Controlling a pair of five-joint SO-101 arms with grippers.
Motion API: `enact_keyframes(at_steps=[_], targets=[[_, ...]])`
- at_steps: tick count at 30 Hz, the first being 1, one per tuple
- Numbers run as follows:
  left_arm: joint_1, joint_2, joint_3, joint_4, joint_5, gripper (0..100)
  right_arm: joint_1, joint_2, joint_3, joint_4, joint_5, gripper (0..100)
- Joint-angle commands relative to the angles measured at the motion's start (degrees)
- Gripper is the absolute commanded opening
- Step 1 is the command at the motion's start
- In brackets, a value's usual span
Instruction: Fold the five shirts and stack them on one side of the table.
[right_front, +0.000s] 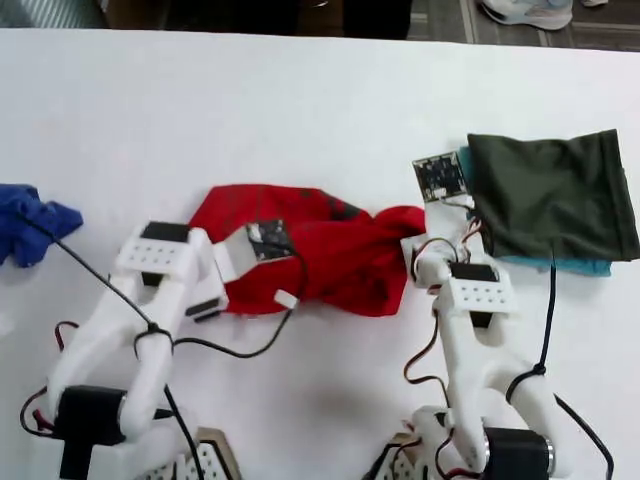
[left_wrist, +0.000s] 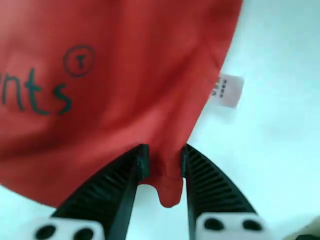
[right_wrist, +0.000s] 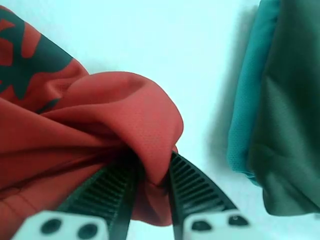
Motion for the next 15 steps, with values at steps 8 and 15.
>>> enact_keyframes(at_steps=[8,15], targets=[[-0.2,3.2,3.8,-5.8,0.3,13,0.6,-0.2,-1.5,-0.7,-0.4,2.1],[-0.3,5.1,3.3,-6.2,-0.2,6,0.6,-0.1,-1.5,-0.7,-0.4,2.1]])
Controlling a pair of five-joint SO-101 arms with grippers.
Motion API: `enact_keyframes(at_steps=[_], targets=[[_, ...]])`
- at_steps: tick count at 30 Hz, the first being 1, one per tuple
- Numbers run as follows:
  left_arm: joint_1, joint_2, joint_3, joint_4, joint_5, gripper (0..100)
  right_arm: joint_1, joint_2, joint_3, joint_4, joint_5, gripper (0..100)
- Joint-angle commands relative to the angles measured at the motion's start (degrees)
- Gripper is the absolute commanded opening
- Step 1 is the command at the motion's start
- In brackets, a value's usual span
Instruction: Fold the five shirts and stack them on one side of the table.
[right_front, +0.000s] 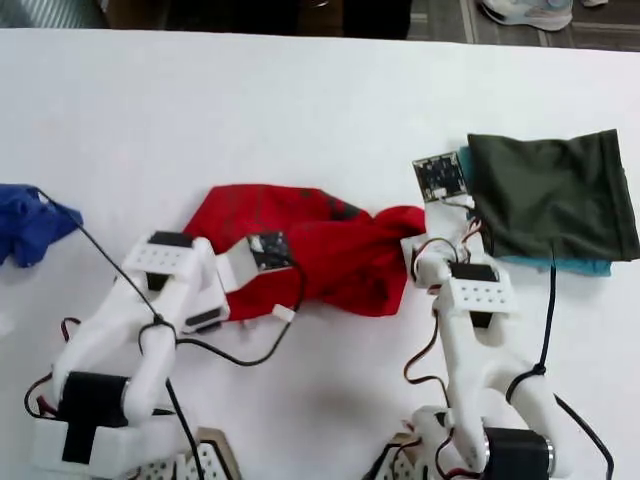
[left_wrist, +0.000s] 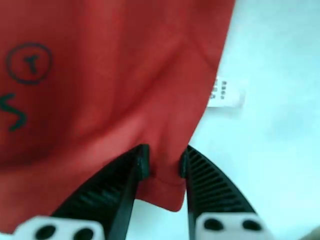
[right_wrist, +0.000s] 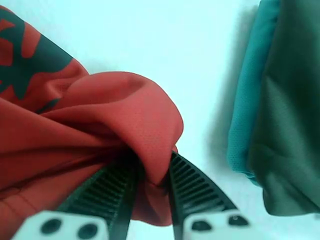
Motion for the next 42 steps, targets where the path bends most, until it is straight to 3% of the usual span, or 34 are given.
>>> enact_keyframes(at_steps=[1,8,13,19,26,33,38,42], targets=[[-0.3,0.9,-0.4,-1.2,-0.2,1,0.6,-0.1,-1.5,-0.7,-0.4,2.1],[-0.6,-1.4,-1.7,-0.4,0.3,3,0.7,-0.2,-1.5,-0.7,-0.4,2.1],[-0.4,-8.9,-5.8,7.4,0.3,3,0.7,-0.5,-2.6,1.8,-3.2,2.1],[-0.5,-18.8,-10.7,15.6,1.6,3,0.4,-0.4,-15.7,18.2,-4.2,2.1],[-0.6,-26.1,-16.5,19.3,10.8,3,0.7,-0.5,-36.7,35.9,-3.1,2.1],[-0.6,-34.8,-27.2,27.7,19.8,3,0.7,-0.7,-56.6,61.1,-1.1,2.1],[-0.6,-41.1,-32.2,30.8,21.5,3,0.5,-9.2,-63.6,68.0,5.2,2.1],[-0.7,-45.3,-33.5,30.9,24.8,3,0.2,-19.9,-58.5,68.8,8.4,2.1]])
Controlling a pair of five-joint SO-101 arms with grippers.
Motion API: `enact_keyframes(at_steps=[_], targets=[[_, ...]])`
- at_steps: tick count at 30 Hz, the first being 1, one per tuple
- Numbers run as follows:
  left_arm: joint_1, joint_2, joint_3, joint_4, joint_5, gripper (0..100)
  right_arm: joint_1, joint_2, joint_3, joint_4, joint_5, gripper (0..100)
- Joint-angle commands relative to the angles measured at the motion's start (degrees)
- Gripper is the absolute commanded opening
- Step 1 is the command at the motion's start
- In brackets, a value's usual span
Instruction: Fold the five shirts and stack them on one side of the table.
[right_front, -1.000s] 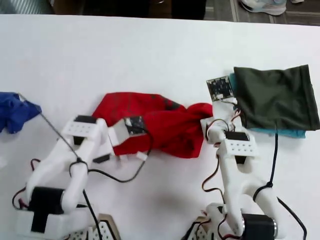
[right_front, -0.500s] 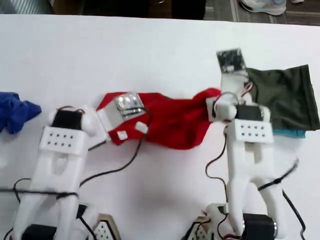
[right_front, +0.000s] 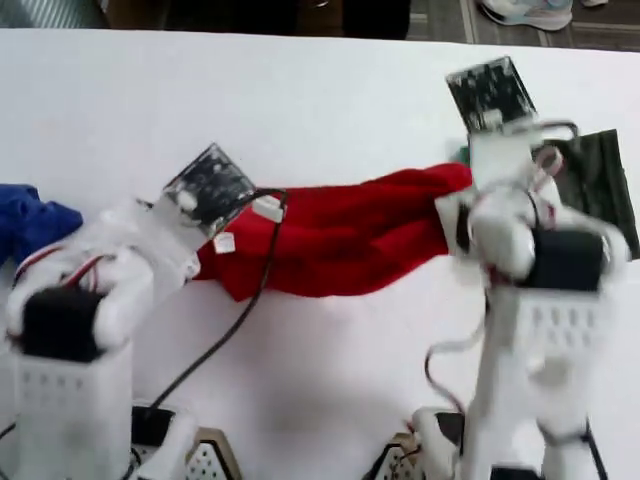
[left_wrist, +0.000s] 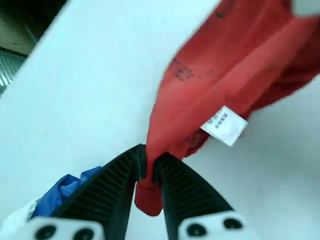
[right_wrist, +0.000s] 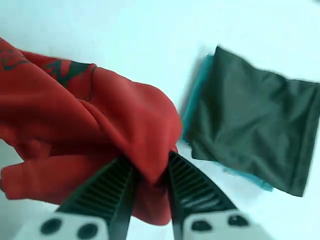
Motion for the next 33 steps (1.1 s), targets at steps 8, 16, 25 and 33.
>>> enact_keyframes(at_steps=[8,16,25,33], targets=[[-16.6,-1.4,4.5,-11.9,5.3,3,0.1,-13.9,30.6,-18.2,3.9,2.1],[-20.4,14.8,18.5,-30.7,5.6,3,-12.5,4.8,38.9,-39.5,-3.5,2.2],[-20.8,31.0,18.6,-40.7,8.5,3,-13.9,30.0,14.2,-30.6,-5.1,19.7],[-21.3,39.3,18.2,-44.3,12.7,3,-4.8,31.6,3.4,-24.0,-11.5,14.7]])
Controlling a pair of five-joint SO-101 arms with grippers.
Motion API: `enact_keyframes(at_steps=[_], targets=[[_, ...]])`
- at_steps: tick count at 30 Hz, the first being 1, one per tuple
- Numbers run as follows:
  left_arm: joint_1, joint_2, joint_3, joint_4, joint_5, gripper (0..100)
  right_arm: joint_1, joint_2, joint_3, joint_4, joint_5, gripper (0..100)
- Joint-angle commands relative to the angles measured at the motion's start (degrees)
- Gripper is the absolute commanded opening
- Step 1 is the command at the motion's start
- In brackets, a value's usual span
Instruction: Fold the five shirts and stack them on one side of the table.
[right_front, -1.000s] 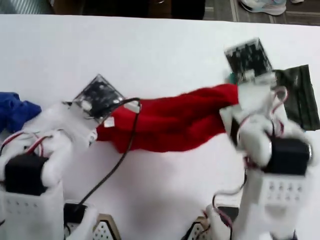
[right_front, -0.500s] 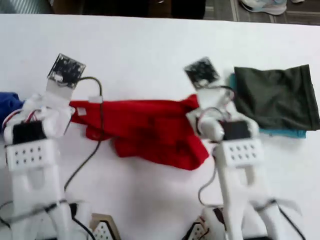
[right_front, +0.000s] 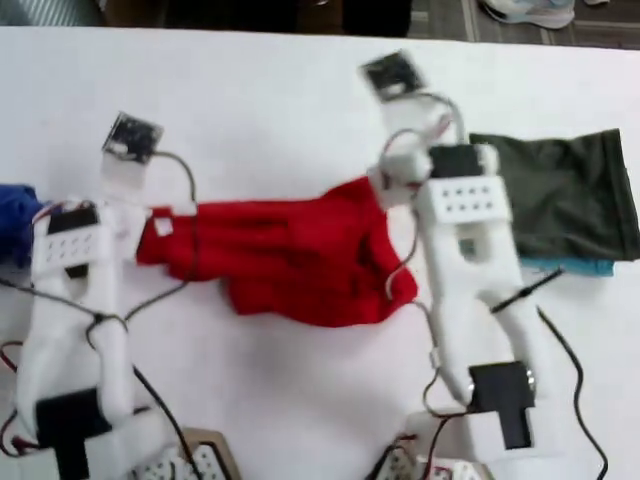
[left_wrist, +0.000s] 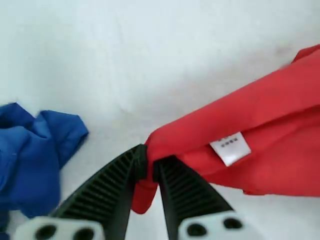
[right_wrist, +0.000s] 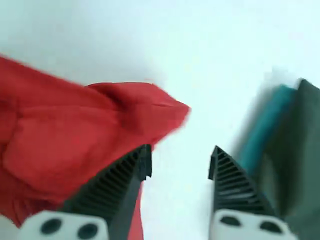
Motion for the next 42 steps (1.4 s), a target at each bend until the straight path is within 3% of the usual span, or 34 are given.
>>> enact_keyframes(at_steps=[1,10,13,23,32,39,42], targets=[[-0.3,1.7,-1.0,-2.0,4.2,3,3.1,0.7,-1.0,1.8,-4.0,13.9],[-0.4,7.6,-1.0,-5.3,7.5,3,-3.1,6.1,1.5,2.2,-3.5,12.7],[-0.2,8.3,-1.1,-5.4,7.6,3,-7.4,5.6,1.3,5.8,2.8,12.6],[-0.2,8.6,-0.8,-7.9,7.8,3,-16.2,-0.5,4.9,10.5,7.4,12.6],[-0.4,8.7,-1.0,-8.2,7.8,3,-18.4,-0.5,16.4,-0.7,7.6,12.6],[-0.3,8.7,-1.0,-8.2,7.8,3,-13.6,2.2,17.8,-14.6,7.3,12.2],[-0.3,8.7,-1.0,-8.2,7.8,3,-11.2,6.3,17.8,-20.1,7.3,4.0]])
